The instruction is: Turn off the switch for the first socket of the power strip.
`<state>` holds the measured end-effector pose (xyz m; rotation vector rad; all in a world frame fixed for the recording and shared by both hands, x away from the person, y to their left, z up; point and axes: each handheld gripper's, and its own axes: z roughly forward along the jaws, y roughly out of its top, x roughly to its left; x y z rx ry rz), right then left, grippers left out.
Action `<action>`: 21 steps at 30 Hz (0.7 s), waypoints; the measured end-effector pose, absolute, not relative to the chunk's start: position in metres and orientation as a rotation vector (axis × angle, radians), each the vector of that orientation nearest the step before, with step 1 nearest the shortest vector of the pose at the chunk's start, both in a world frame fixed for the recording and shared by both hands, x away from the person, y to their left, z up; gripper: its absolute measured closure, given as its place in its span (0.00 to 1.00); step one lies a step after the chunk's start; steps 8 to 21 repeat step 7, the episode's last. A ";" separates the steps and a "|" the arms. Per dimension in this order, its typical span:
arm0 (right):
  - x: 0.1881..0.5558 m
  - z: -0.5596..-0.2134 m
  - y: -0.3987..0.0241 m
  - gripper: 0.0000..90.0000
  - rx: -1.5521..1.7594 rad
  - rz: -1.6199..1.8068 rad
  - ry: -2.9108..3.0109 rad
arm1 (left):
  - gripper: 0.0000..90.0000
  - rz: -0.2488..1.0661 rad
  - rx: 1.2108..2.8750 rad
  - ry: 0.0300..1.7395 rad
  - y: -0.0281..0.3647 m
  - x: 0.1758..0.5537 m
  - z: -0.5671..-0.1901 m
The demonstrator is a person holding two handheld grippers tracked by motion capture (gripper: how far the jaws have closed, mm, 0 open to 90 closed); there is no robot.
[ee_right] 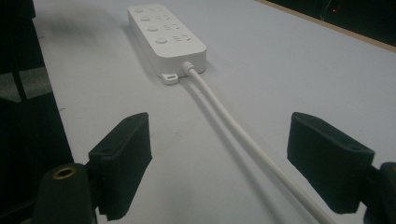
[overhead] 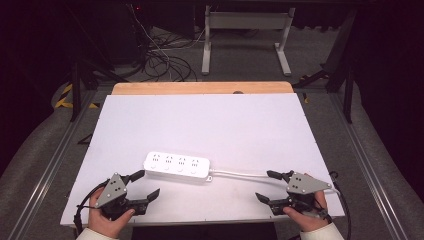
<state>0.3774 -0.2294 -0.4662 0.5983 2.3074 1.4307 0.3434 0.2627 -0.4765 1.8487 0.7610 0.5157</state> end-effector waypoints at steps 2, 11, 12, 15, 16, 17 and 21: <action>0.377 -0.466 -0.229 0.24 0.599 1.431 2.307 | 0.24 0.519 1.848 0.759 0.263 0.343 -0.476; 0.378 -0.466 -0.229 0.24 0.596 1.431 2.306 | 0.23 0.523 1.837 0.768 0.266 0.343 -0.476; 0.378 -0.466 -0.229 0.24 0.596 1.431 2.306 | 0.23 0.523 1.837 0.768 0.266 0.343 -0.476; 0.378 -0.466 -0.229 0.24 0.596 1.431 2.306 | 0.23 0.523 1.837 0.768 0.266 0.343 -0.476; 0.378 -0.466 -0.229 0.24 0.596 1.431 2.306 | 0.23 0.523 1.837 0.768 0.266 0.343 -0.476; 0.378 -0.466 -0.229 0.24 0.596 1.431 2.306 | 0.23 0.523 1.837 0.768 0.266 0.343 -0.476; 0.378 -0.466 -0.229 0.24 0.596 1.431 2.306 | 0.23 0.523 1.837 0.768 0.266 0.343 -0.476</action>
